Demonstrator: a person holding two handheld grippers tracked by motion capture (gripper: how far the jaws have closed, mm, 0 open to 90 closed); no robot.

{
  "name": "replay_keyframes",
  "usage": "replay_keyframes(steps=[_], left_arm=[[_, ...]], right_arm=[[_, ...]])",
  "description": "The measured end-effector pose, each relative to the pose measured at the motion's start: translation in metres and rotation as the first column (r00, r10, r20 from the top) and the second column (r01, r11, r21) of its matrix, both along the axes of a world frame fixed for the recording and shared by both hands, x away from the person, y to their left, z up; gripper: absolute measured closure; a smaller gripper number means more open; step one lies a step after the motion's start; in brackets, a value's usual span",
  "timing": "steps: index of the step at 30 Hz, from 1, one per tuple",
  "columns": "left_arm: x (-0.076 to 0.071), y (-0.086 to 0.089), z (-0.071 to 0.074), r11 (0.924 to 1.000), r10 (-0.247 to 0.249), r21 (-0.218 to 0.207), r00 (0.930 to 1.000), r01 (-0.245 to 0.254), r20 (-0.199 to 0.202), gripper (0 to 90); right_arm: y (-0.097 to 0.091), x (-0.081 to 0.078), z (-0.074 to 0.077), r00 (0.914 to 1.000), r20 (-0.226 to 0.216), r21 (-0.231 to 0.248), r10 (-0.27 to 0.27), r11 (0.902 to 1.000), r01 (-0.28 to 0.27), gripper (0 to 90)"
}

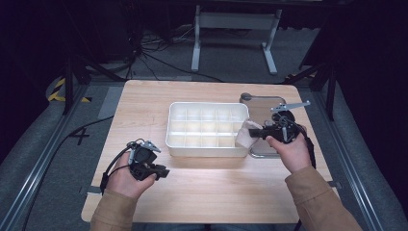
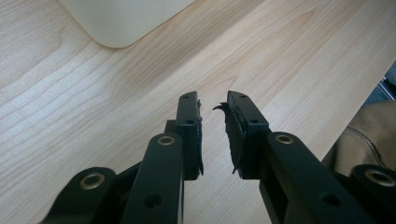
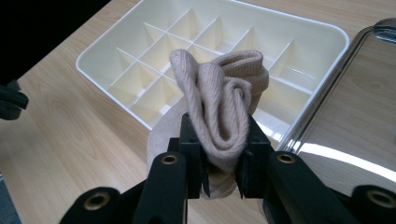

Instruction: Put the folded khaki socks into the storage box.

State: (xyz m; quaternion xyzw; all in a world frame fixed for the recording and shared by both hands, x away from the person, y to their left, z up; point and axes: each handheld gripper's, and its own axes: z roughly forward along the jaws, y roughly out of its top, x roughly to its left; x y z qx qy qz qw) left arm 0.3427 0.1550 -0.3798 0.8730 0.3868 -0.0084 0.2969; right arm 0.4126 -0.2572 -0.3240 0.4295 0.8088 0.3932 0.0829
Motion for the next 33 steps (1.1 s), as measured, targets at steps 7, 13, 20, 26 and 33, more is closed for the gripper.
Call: replay_keyframes(steps=[7, 13, 20, 26, 33], left_arm=[[0.0, 0.0, 0.0, 1.0, -0.001, 0.003, 1.0, 0.001, 0.002, 75.3], [-0.001, 0.001, 0.0, 1.0, -0.004, 0.004, 1.0, 0.004, 0.0, 75.1], [-0.004, 0.005, 0.0, 1.0, 0.009, 0.002, 1.0, -0.009, -0.004, 75.0], [-0.005, 0.006, -0.001, 0.9999, 0.013, 0.005, 0.9999, -0.013, -0.008, 74.8], [-0.005, 0.006, -0.001, 0.9999, 0.013, 0.004, 0.9999, -0.013, -0.006, 74.6]], right_arm=[[0.005, 0.009, -0.002, 0.9999, -0.01, -0.053, -0.01, 0.9986, 0.009, 75.5], [0.009, 0.016, -0.008, 0.9998, -0.013, -0.098, -0.015, 0.9951, 0.013, 75.4], [0.014, 0.024, -0.017, 0.9998, -0.013, -0.164, -0.015, 0.9864, 0.013, 75.4], [0.019, 0.029, -0.022, 0.9999, -0.01, -0.201, -0.011, 0.9795, 0.008, 75.3], [0.028, 0.031, -0.028, 0.9999, -0.009, -0.278, 0.007, 0.9606, -0.009, 75.4]])
